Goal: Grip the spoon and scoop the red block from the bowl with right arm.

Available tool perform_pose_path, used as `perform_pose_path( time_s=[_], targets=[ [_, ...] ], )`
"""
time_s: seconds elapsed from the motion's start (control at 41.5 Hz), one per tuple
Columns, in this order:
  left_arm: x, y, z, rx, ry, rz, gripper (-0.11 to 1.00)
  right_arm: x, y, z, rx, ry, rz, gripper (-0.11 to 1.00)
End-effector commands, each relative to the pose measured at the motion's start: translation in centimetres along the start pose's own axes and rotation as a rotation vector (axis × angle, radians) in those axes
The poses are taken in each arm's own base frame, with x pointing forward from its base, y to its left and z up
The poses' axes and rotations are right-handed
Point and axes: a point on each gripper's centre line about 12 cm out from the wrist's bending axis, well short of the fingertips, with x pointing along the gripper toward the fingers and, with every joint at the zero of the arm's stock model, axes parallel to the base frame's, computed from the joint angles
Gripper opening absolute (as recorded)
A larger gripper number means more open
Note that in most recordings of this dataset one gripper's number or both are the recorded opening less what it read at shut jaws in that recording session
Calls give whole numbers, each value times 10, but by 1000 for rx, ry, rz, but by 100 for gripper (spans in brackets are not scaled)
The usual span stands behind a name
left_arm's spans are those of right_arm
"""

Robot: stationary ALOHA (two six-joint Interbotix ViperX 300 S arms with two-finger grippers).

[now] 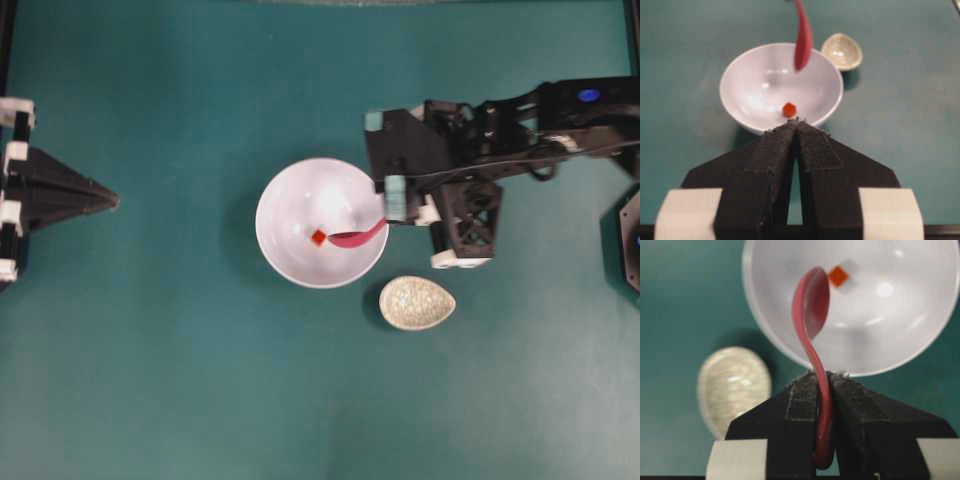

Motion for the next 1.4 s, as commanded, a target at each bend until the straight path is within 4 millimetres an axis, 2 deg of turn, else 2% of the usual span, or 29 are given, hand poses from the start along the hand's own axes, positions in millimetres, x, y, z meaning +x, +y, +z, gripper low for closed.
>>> perform_pose_path(
  time_s=[0.0, 0.096, 0.241, 0.458, 0.65, 0.964, 1.18, 1.373],
  targets=[
    [0, 0, 9, 0, -23, 1, 0, -27, 15, 5, -32, -56, 14, 15],
    [0, 0, 9, 0, -23, -1, 0, -37, 27, -5, -38, -52, 39, 14],
    [0, 0, 10, -3, -28, -1, 0, -41, 45, -31, -13, -32, 72, 14],
    [0, 0, 10, -9, -29, 1, 0, -22, 56, -67, 41, -28, 77, 15],
    [-1, 0, 11, -9, -34, 1, 0, -8, 58, -74, 40, -94, 61, 15],
    [-1, 0, 11, -10, -35, -1, 0, 9, 59, -95, 28, -54, 56, 15],
    [-1, 0, 12, -11, -37, 1, 0, 14, 58, -96, 28, -64, 48, 15],
    [-1, 0, 12, -10, -37, -1, 0, 18, 57, -96, 29, -55, 45, 22]
  ],
)
